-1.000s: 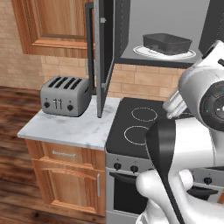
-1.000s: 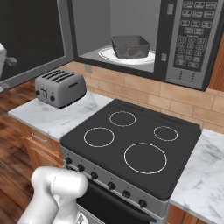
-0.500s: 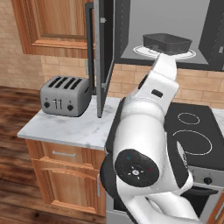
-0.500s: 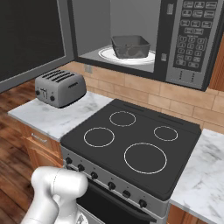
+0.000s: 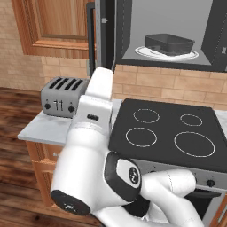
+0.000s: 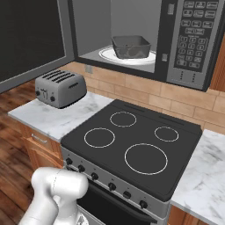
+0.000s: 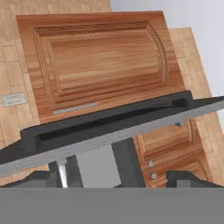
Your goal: Place the tupperware containing the fish and carrot meal in the microwave. Close the microwave door and press the start button to reheat the meal.
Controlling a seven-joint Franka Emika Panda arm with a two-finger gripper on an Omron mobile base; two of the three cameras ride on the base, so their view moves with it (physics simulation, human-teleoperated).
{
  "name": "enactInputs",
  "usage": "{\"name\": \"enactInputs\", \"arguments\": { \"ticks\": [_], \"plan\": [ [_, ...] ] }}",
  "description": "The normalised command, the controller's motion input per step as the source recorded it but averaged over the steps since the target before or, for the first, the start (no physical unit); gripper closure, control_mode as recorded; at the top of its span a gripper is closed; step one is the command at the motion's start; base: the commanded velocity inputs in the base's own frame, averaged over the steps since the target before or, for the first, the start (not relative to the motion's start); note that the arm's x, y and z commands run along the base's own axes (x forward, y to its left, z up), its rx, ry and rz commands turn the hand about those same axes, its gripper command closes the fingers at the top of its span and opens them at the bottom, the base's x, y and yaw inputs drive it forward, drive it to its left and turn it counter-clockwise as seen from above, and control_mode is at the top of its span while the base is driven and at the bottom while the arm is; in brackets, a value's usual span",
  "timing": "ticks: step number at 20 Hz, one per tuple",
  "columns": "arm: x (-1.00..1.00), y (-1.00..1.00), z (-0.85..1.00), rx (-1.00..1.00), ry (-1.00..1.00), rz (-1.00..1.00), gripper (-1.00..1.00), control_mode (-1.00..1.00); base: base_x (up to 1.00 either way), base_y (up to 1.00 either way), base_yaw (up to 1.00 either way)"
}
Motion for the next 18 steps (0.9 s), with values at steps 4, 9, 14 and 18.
{"name": "enactInputs", "arguments": {
  "ticks": [4, 9, 14, 18],
  "plan": [
    [0.09, 0.93, -0.04, -0.09, 0.00, -0.02, -1.00, -1.00, 0.00, 0.00, 0.00],
    [0.34, 0.72, -0.06, -0.03, 0.00, -0.05, -1.00, -1.00, 0.00, 0.00, 0.00],
    [0.64, 0.41, -0.06, 0.00, 0.01, -0.10, -1.00, -1.00, 0.00, 0.00, 0.00],
    [0.80, 0.14, -0.06, 0.00, 0.02, -0.16, -1.00, -1.00, 0.00, 0.00, 0.00]
  ]
}}
